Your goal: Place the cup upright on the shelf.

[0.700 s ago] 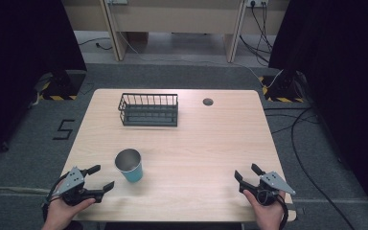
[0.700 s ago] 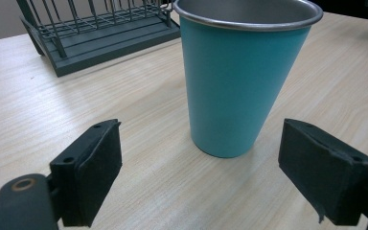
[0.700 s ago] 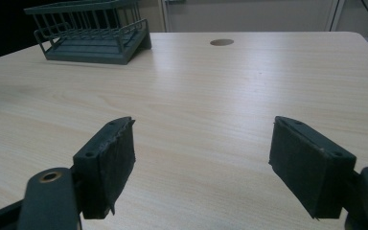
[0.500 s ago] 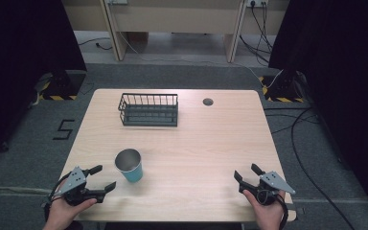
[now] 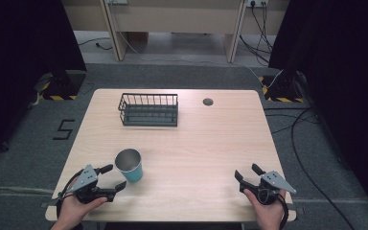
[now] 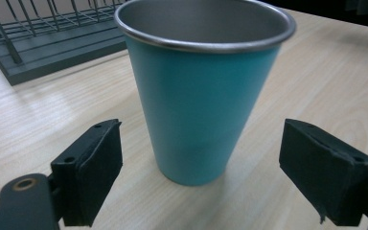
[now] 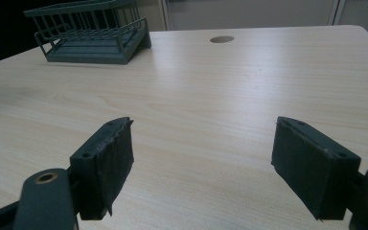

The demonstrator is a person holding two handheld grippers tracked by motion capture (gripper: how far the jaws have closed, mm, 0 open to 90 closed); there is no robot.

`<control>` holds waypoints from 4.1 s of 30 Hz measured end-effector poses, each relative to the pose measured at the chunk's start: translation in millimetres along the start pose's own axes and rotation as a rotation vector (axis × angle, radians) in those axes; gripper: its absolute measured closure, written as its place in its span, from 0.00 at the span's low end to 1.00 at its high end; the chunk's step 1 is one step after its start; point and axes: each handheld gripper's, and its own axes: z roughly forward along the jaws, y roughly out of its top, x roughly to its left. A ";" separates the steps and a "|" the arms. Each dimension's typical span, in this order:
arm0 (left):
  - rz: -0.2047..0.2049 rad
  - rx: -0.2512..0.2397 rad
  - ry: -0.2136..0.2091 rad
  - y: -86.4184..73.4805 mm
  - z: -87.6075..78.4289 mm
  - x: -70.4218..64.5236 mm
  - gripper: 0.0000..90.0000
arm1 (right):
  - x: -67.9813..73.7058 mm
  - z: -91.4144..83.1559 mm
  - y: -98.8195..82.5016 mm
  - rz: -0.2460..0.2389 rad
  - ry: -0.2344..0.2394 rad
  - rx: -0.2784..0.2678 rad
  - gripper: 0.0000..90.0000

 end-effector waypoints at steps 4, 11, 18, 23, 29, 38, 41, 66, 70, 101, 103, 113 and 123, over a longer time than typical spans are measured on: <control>0.017 0.004 0.000 3.2 5.4 -0.5 0.16 | 0.1 0.2 0.0 0.000 0.001 0.002 0.25; 0.037 0.012 0.000 7.8 15.7 -1.3 0.16 | 0.2 0.3 0.1 0.005 0.002 0.006 0.25; 0.042 0.024 -0.005 11.6 26.6 1.1 0.16 | 0.3 0.9 0.4 0.008 0.002 0.014 0.26; 0.032 0.021 -0.015 14.5 32.0 1.7 0.16 | -0.1 1.0 0.5 0.017 0.003 0.016 0.26; 0.034 0.008 -0.021 17.9 38.2 1.6 0.16 | -0.9 1.7 0.8 0.007 0.003 0.018 0.25; 0.036 -0.015 -0.028 14.9 36.8 2.9 0.19 | -0.5 2.2 0.9 0.011 0.007 0.023 0.25; 0.040 -0.026 -0.032 15.5 35.4 2.4 0.19 | -0.3 2.3 0.9 0.008 0.009 0.025 0.25; 0.069 -0.097 0.034 39.6 22.9 9.0 0.19 | -1.2 2.1 0.9 0.017 0.012 0.024 0.26; 0.070 -0.110 0.034 45.2 23.8 9.9 0.19 | -1.2 1.8 0.7 0.020 0.011 0.021 0.26; 0.098 -0.169 0.047 84.4 31.7 18.9 0.19 | -0.6 2.4 1.1 0.005 0.022 0.030 0.29; 0.099 -0.169 0.044 86.8 34.1 18.0 0.19 | -0.7 2.3 1.1 0.006 0.022 0.030 0.29; 0.105 -0.166 0.040 94.1 41.9 19.0 0.19 | -0.4 2.4 1.1 0.006 0.022 0.028 0.29; 0.108 -0.180 0.042 102.7 47.4 21.2 0.19 | -0.8 2.4 1.1 0.010 0.021 0.027 0.29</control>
